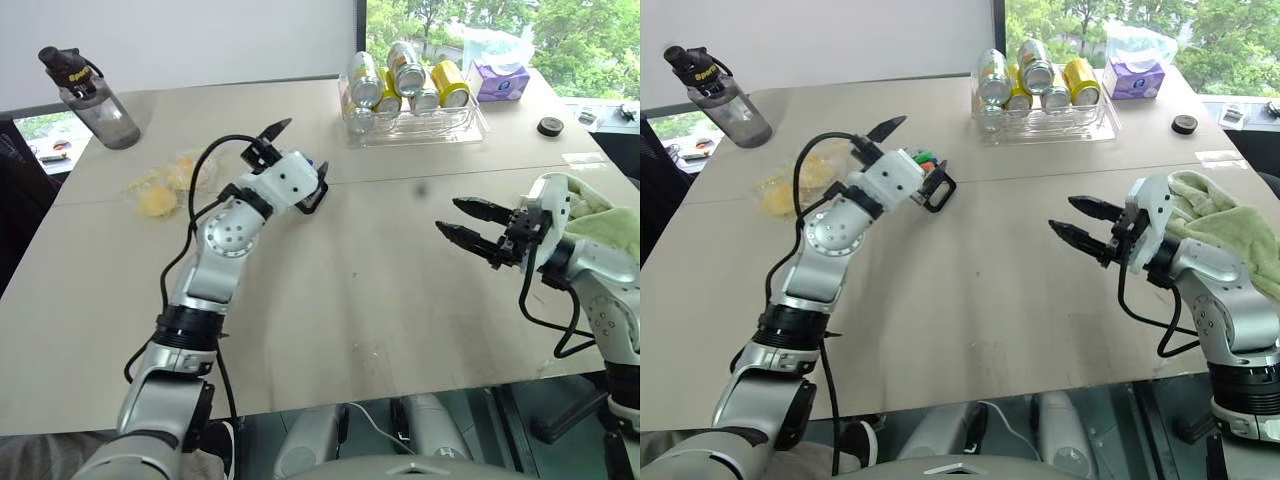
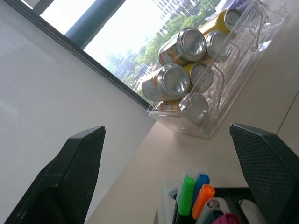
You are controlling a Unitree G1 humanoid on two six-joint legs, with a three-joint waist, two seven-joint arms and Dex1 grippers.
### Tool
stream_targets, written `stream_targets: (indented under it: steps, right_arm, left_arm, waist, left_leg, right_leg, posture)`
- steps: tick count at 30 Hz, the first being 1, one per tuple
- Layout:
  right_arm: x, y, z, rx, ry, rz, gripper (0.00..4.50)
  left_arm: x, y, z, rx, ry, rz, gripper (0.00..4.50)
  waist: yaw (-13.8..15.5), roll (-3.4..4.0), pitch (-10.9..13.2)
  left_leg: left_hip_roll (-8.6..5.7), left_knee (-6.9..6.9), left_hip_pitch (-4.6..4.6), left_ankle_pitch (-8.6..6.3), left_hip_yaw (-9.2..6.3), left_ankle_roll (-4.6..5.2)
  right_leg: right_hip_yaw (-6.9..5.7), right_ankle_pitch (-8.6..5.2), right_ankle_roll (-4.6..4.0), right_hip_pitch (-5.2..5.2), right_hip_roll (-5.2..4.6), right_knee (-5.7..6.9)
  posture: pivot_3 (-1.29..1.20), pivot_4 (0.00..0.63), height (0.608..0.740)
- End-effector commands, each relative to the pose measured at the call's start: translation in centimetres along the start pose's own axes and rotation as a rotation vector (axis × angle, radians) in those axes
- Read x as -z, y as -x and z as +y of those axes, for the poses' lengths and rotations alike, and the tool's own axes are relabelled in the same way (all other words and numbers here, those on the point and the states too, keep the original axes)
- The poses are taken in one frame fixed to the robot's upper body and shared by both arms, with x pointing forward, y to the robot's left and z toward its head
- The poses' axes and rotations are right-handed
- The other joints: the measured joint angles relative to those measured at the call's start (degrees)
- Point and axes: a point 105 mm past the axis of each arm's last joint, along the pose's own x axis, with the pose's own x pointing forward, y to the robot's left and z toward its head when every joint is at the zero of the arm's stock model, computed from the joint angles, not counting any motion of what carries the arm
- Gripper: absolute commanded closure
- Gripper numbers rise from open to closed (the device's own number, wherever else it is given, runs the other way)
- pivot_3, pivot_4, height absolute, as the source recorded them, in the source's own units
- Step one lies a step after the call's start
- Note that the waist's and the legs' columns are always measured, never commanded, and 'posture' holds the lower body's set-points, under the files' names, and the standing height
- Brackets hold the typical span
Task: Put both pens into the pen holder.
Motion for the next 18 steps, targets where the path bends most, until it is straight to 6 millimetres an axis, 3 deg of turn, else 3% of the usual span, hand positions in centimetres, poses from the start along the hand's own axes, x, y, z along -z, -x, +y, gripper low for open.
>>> stream_targets:
  steps: [1, 6, 10, 14, 18]
  right_arm:
    - [-0.7, 0.2, -0.1, 0.000, 0.039, -0.029, 1.61]
    - [0.3, 1.0, 0.2, -0.004, 0.024, -0.003, 1.61]
    - [3.1, 2.9, 1.0, -0.015, -0.001, 0.091, 1.61]
    - [6.0, 4.9, 1.5, 0.002, -0.024, 0.168, 1.61]
    - [7.9, 6.7, 1.8, 0.022, -0.042, 0.220, 1.61]
  left_arm:
    - [-1.3, 0.6, 0.2, 0.038, 0.014, -0.087, 0.03]
    - [-1.3, 2.4, -0.8, 0.111, 0.330, -0.138, 0.03]
    - [-0.7, 7.1, -4.8, 0.339, 0.684, -0.064, 0.03]
    - [1.3, 12.3, -8.2, 0.447, 0.826, 0.148, 0.03]
    - [2.3, 15.4, -9.7, 0.420, 0.887, 0.285, 0.03]
  waist:
    - [0.1, 0.00, 0.0]
    - [0.1, 0.00, 0.0]
    - [-0.4, 0.03, 0.0]
    - [-0.6, 0.06, 0.0]
    - [0.0, 0.12, 0.0]
  left_leg:
    - [0.00, 0.01, 0.00, 0.00, -0.01, 0.00]
    - [-0.01, 0.02, -0.03, 0.00, -0.02, 0.00]
    - [0.01, -0.04, -0.04, -0.01, -0.02, 0.02]
    - [0.02, 0.00, -0.01, -0.01, -0.02, 0.02]
    - [0.03, -0.07, 0.29, -0.02, 0.03, 0.03]
  right_leg:
    - [-0.01, 0.00, 0.00, 0.01, 0.00, 0.00]
    - [-0.02, 0.00, 0.00, 0.01, -0.01, -0.05]
    - [-0.01, 0.00, 0.00, -0.01, -0.01, -0.08]
    - [-0.01, 0.00, 0.00, 0.01, 0.00, -0.02]
    - [0.05, -0.01, -0.01, 0.30, 0.01, -0.02]
  posture:
    - [0.00, 0.150, 0.740]
    - [0.00, 0.150, 0.740]
    - [0.00, 0.150, 0.740]
    - [0.00, 0.150, 0.740]
    - [0.00, 0.150, 0.740]
